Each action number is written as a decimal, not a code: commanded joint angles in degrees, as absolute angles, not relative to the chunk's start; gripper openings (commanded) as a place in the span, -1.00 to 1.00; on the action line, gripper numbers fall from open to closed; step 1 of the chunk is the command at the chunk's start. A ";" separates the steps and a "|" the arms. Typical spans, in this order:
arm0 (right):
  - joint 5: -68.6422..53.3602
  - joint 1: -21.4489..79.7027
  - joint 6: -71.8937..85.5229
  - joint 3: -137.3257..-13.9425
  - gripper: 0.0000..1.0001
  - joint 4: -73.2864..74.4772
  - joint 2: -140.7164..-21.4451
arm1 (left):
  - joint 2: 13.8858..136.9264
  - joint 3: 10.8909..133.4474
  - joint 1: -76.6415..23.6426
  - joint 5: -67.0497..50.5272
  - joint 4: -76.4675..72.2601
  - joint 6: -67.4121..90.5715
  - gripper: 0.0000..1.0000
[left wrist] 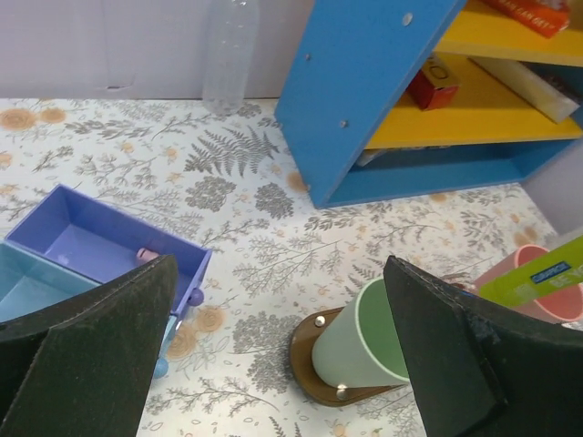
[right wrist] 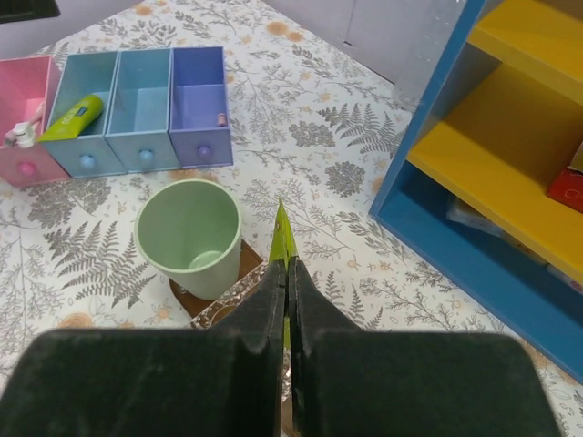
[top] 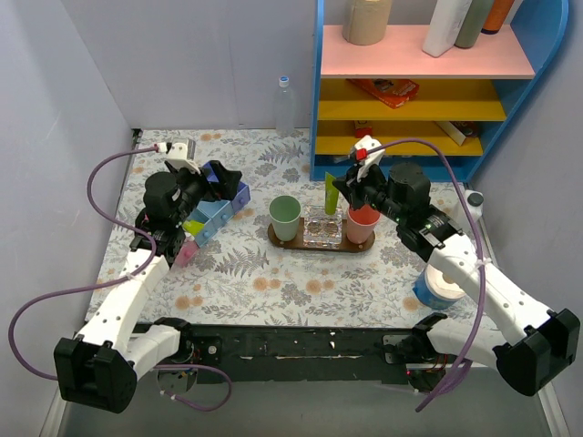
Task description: Prepare toiletry sets of a toothbrush and toothpaste on the tray
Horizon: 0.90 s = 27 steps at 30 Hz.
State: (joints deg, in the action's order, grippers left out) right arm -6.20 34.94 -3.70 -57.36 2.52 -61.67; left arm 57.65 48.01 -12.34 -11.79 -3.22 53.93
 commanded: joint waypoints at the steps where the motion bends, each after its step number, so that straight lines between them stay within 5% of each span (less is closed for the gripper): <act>1: -7.21 33.14 -5.27 -56.69 -0.97 -6.59 -62.57 | 56.86 45.10 -12.30 -8.00 -6.68 51.42 0.96; 27: -10.20 31.11 -5.54 -52.91 -0.97 -8.26 -65.92 | 59.24 44.56 -12.22 -8.70 -6.94 49.66 0.96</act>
